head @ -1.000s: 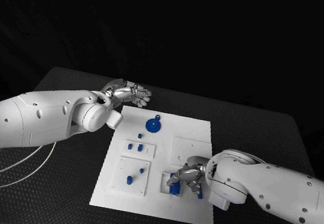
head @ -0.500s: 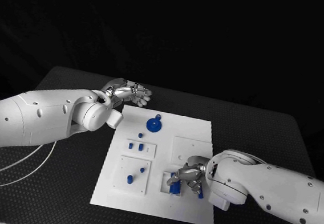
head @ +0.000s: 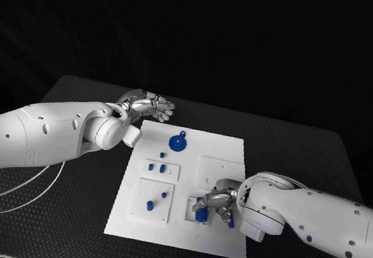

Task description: Assemble the parts on the task board

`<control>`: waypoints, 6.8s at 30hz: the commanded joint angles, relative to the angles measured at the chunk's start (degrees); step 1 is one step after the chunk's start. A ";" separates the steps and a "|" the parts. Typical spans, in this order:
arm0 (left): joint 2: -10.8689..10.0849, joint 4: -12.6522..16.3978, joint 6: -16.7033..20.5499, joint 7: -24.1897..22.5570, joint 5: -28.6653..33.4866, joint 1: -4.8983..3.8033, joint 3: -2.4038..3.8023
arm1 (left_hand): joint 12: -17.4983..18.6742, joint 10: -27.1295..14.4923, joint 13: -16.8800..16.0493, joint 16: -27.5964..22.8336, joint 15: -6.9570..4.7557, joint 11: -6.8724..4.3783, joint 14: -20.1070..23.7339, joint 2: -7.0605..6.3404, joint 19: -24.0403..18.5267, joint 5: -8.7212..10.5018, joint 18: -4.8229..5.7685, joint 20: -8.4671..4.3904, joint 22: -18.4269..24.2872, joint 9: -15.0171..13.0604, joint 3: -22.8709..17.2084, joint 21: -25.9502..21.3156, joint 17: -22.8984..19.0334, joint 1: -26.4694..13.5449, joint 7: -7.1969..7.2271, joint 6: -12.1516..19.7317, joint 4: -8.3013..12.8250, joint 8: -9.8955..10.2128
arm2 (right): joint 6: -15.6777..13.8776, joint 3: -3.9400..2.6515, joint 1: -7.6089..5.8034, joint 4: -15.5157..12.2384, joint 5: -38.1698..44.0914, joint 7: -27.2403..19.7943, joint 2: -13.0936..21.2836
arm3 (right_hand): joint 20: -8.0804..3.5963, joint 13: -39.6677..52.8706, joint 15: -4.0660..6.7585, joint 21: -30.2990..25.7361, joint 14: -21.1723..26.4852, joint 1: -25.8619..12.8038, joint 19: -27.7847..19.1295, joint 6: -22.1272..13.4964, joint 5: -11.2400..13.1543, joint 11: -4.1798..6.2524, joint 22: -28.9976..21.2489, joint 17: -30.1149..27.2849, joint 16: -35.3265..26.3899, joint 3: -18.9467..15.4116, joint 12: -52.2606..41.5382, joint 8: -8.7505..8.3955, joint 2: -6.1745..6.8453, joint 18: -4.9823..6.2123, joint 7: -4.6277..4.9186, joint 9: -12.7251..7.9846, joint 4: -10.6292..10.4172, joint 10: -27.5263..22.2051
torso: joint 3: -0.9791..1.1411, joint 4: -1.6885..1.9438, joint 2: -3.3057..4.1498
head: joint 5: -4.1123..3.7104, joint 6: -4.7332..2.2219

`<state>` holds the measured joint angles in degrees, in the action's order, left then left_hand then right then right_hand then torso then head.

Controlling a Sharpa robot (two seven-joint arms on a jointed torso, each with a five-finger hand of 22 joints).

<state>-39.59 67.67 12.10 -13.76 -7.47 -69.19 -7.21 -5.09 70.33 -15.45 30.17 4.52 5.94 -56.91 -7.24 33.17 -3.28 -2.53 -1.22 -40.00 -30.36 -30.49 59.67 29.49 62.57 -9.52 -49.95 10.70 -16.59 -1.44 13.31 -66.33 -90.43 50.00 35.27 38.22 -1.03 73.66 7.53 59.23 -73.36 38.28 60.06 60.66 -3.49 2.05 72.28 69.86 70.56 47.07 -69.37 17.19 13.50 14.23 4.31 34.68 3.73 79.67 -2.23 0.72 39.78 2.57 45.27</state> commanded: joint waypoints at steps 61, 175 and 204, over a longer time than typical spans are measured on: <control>-0.35 0.24 -0.85 -0.02 0.24 -0.07 0.02 | 0.00 -0.42 0.11 -0.57 0.13 -0.06 -0.27 -0.20 -0.26 -0.08 -0.83 0.15 -0.16 0.15 0.15 -0.37 0.48 -0.63 -0.12 0.61 -0.50 -0.38 | 6.33 -0.06 0.07 -4.29 5.43 -5.76 4.15 | -1.10 0.45 0.56 0.33 2.24 -0.01 -1.69 -0.36 0.23 0.25 -1.79 -1.67 0.11 -18.00 1.89 -0.92 -2.19 0.77 -0.25 1.90 11.96 -0.66 | 0.06 -0.07 0.06 | 0.64 -0.06; -0.75 0.35 -1.54 0.49 0.24 -0.05 -0.11 | -0.07 -0.40 0.14 -1.10 0.14 -0.08 -0.39 -0.22 -0.28 -0.04 -0.84 0.17 -0.33 0.16 0.18 -0.44 1.13 -0.94 -0.08 0.55 -0.91 -0.55 | 4.95 0.08 2.38 -1.40 22.97 -3.60 8.25 | -0.70 3.79 0.43 3.24 -0.53 6.94 -0.65 1.54 0.68 0.35 -4.38 -1.32 2.60 -6.51 -1.29 -1.41 2.10 0.77 -0.42 3.23 1.45 2.51 | -0.10 0.07 -0.01 | -0.85 0.30; -0.82 0.46 -1.87 0.77 0.22 -0.06 -0.12 | -0.08 -0.40 0.15 -1.23 0.14 -0.08 -0.41 -0.16 -0.29 -0.04 -0.85 0.17 -0.37 0.17 0.18 -0.46 1.29 -0.99 -0.07 0.54 -1.00 -0.59 | 3.29 0.90 5.35 -1.15 35.50 -2.30 5.97 | -0.13 3.46 0.04 3.82 -0.08 16.04 -1.74 2.21 0.32 0.31 -4.80 -1.84 2.46 -5.39 -0.44 -1.59 -4.57 0.77 -0.46 3.59 10.43 2.37 | -0.06 0.00 -0.02 | -0.63 0.46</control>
<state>-40.47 67.96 11.13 -12.73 -7.45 -69.20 -7.36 -5.09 70.33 -15.35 29.28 4.52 5.94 -56.91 -7.24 33.17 -3.28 -2.53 -1.22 -40.31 -30.29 -30.35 59.45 30.70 62.12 -9.72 -49.74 10.01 -16.81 0.19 12.97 -62.56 -92.41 86.65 31.92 44.25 -1.46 74.93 7.59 62.78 -73.47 53.27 58.20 62.44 -2.88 2.24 67.50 68.08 72.90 41.41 -70.01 24.26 10.38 14.10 3.96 38.67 14.22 82.08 -2.26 0.73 39.77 1.91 45.76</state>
